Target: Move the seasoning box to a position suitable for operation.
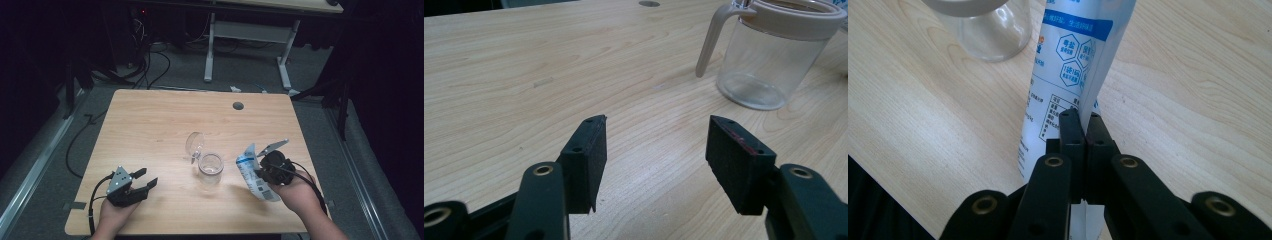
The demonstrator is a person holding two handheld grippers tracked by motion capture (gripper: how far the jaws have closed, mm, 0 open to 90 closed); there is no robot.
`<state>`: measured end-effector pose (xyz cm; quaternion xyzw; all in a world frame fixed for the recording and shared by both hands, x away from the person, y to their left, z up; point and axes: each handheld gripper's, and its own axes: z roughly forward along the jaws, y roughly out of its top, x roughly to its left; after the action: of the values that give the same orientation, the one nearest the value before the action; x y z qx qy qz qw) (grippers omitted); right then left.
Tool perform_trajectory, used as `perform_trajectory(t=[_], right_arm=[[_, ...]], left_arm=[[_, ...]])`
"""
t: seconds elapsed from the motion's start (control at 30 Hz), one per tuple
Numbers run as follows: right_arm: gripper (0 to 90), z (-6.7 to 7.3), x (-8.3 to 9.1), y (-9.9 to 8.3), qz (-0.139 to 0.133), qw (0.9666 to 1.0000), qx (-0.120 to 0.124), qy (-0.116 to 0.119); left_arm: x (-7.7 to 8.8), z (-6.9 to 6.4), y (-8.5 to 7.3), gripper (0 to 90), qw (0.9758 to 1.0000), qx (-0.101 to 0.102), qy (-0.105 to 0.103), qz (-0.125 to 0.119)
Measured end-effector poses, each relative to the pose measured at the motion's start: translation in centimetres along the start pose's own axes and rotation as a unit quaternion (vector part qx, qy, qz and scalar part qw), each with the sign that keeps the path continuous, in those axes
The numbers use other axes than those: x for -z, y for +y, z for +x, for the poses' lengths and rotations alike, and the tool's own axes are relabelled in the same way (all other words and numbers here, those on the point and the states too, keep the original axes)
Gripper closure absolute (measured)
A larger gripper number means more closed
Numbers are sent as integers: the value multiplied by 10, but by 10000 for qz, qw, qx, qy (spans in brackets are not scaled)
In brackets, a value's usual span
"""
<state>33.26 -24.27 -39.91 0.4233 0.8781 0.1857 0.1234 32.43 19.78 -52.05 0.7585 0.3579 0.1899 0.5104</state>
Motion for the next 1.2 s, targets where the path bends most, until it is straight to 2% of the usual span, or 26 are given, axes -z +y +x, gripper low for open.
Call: perform_trajectory(t=[0.2,0.37,0.5,0.67,0.8,0.9,0.97,1.0,1.07,1.2], right_arm=[[900,2,-1,2,227,9997,16,-9],[900,1,2,4,301,9995,48,-1],[900,1,4,6,315,9995,23,1],[900,1,3,7,387,9992,111,-3],[900,5,4,6,392,9992,114,53],[900,7,5,7,365,9992,130,92],[900,8,5,7,365,9992,121,127],[900,10,5,7,373,9992,54,151],[900,10,4,8,380,9991,135,160],[900,12,2,9,463,9987,126,163]], left_arm=[[1,0,0,422,10000,4,-4,-17],[0,0,0,424,10000,-9,-26,-8],[-1,-2,1,435,9999,-114,-113,18],[-3,-7,1,432,9996,-189,-176,64],[-4,-14,4,389,9996,-232,-128,2],[-5,-19,5,380,9995,-242,-193,-50],[-8,-23,6,374,9992,-318,-222,-26],[-10,-26,6,373,9991,-336,-261,-25],[-14,-30,8,366,9988,-372,-309,-11],[-19,-38,9,363,9981,-479,-378,-60]])
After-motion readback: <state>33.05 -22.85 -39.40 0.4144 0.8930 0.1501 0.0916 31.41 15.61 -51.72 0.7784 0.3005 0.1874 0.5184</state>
